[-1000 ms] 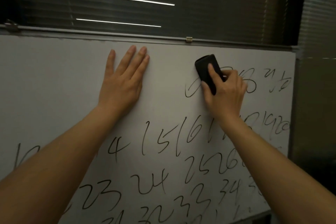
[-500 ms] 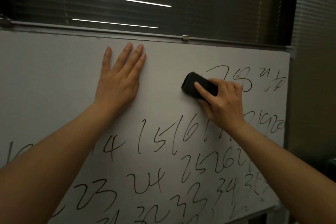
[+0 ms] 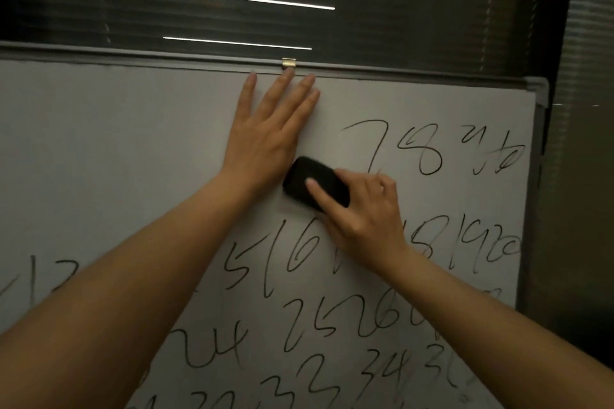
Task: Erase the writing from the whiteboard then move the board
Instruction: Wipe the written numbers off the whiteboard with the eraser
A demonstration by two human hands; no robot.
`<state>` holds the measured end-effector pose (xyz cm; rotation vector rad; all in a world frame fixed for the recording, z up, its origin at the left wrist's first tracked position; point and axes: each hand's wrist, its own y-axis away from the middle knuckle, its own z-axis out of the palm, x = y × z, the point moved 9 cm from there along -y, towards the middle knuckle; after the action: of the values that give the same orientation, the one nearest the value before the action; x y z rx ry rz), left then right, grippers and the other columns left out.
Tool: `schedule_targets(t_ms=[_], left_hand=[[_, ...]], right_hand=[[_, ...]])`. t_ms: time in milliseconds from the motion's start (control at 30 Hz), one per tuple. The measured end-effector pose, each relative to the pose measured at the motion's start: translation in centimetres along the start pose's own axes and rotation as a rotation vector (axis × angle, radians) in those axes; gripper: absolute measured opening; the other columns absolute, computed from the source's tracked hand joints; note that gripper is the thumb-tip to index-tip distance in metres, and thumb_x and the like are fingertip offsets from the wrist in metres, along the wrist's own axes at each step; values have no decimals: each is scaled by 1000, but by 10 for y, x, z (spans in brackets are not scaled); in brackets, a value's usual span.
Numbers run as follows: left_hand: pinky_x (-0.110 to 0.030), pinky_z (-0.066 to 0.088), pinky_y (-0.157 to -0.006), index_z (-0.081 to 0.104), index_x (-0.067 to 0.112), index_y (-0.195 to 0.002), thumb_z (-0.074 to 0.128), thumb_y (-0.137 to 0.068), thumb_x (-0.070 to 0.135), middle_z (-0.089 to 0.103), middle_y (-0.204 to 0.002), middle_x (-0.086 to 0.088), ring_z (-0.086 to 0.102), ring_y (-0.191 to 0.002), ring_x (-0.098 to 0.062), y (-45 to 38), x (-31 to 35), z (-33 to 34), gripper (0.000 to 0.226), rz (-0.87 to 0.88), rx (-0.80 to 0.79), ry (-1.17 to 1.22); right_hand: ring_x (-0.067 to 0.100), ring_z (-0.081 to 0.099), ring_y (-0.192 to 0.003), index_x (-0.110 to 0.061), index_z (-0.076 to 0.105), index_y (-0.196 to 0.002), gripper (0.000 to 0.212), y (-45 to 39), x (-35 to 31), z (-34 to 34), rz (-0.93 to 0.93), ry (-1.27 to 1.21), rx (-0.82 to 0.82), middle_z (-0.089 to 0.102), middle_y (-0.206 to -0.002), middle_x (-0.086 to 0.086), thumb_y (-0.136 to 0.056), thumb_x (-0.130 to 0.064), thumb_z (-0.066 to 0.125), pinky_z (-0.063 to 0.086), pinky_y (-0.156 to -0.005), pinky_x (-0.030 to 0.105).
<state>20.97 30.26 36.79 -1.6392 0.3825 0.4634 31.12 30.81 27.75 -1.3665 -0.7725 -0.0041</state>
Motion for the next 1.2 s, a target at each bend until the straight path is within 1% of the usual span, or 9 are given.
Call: schedule_targets(t_ms=[133, 333, 433, 533, 633, 767, 933, 1033, 1200], left_hand=[[-52, 10, -116, 39, 6, -146, 39, -92, 3, 38, -152, -14, 30, -142, -33, -6, 4, 4, 54, 27, 15, 14], [-43, 5, -120, 37, 5, -147, 35, -95, 0, 33, -154, -15, 24, -145, -31, -1, -6, 4, 53, 14, -36, 97], [-43, 10, -119, 39, 4, -145, 38, -96, 2, 36, -152, -16, 27, -143, -33, -2, -4, 2, 49, 30, -53, 93], [-47, 19, -117, 43, 3, -143, 41, -97, 0, 40, -149, -18, 32, -140, -36, 1, -1, -1, 46, 55, -37, 51], [-49, 21, -116, 42, 3, -144, 46, -94, -2, 38, -151, -17, 31, -141, -36, 7, -1, 1, 51, 55, -48, 16], [-47, 17, -118, 36, 6, -148, 41, -99, 14, 32, -154, -14, 25, -144, -31, 9, -1, 5, 49, 27, -93, 29], [-48, 16, -120, 30, 7, -150, 32, -105, 25, 25, -157, -11, 20, -147, -30, 12, -1, 6, 49, -16, -115, 11], [-50, 16, -119, 32, 5, -150, 33, -105, 25, 26, -157, -13, 20, -146, -31, 12, 3, 7, 50, -25, -95, -21], [-52, 13, -118, 29, 5, -151, 29, -104, 28, 26, -158, -14, 19, -146, -32, 13, 5, 10, 52, -75, -115, -38]], right_hand=[[30, 51, -86, -20, 65, -125, 42, 3, 4, -5, -117, -9, -37, 64, -106, 19, -83, -23, 67, 34, -78, 41], [32, 52, -85, -19, 63, -126, 47, -21, 61, -7, 193, 21, -22, 59, -103, 19, -80, -29, 67, 28, -77, 38], [29, 45, -85, -15, 64, -124, 45, -17, 19, -2, 46, -72, 2, 61, -100, 21, -80, -23, 67, 28, -76, 38], [28, 42, -84, -14, 65, -122, 36, -6, -32, 0, -176, -137, 13, 63, -101, 20, -87, -13, 55, 31, -77, 40], [29, 45, -83, -17, 65, -123, 38, -3, -28, 0, -215, -137, 27, 64, -102, 18, -87, -13, 53, 32, -77, 40], [31, 51, -82, -19, 64, -126, 44, -8, 29, 0, -72, -95, 13, 63, -103, 19, -82, -24, 66, 31, -76, 39], [31, 45, -88, -20, 60, -128, 47, -19, 121, -7, 206, 30, 6, 57, -104, 20, -82, -32, 61, 27, -77, 37], [33, 47, -89, -20, 58, -130, 47, -14, 138, -9, 292, 44, 22, 56, -105, 20, -85, -33, 60, 27, -78, 37], [32, 50, -84, -15, 62, -126, 47, 8, 76, -2, 7, -55, 31, 59, -103, 22, -80, -23, 69, 31, -77, 40]])
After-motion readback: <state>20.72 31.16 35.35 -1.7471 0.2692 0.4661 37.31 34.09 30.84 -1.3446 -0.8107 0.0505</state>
